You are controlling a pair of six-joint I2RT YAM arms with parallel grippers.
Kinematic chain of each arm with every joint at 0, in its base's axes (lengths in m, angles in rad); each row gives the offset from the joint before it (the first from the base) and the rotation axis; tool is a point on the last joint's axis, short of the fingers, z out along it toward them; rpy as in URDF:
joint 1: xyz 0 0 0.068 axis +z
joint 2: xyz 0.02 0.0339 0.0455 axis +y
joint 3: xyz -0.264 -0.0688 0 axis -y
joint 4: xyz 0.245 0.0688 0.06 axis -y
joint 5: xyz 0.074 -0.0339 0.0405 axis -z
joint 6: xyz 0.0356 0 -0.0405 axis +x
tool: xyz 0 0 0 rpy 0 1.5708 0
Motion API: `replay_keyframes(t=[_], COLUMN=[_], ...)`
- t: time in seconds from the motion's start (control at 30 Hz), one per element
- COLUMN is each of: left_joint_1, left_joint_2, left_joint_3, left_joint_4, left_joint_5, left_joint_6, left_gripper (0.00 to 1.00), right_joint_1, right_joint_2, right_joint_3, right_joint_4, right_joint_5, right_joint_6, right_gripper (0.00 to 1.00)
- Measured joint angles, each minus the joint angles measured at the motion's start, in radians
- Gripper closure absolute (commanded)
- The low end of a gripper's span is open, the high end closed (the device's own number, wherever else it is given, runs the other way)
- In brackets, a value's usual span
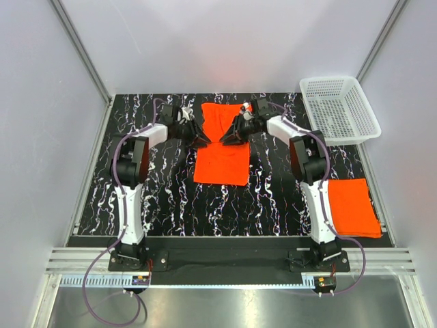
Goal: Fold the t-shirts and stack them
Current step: Fold the tshirt
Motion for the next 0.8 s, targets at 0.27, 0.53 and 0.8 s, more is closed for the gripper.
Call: replay_keyframes(t=[0.27,0.53,0.8], left_joint_1=[0.019,0.023,0.023], left_joint_2=[0.085,-0.11,-0.57], left_joint_3=[0.055,-0.124,-0.48], left_joint_4=[-0.027,-0.079,-0.025], left_joint_5=[0.003,-0.077,-0.157], left_joint_6=[0.032,0.083,-0.037], left_gripper=[0.62,0.57,0.48], right_joint_1=[-0.042,-0.118,-0.133], right_joint_2=[0.103,-0.025,-0.389], right_joint_3=[-0.011,-0.142,-0.441], right_joint_4=[-0.002,-0.068,-0.159], right_joint_5=[-0.008,0.055,0.18], right_joint_6=[0.006,-0.096,-0.167], right_gripper=[0.62,0.42,0.32])
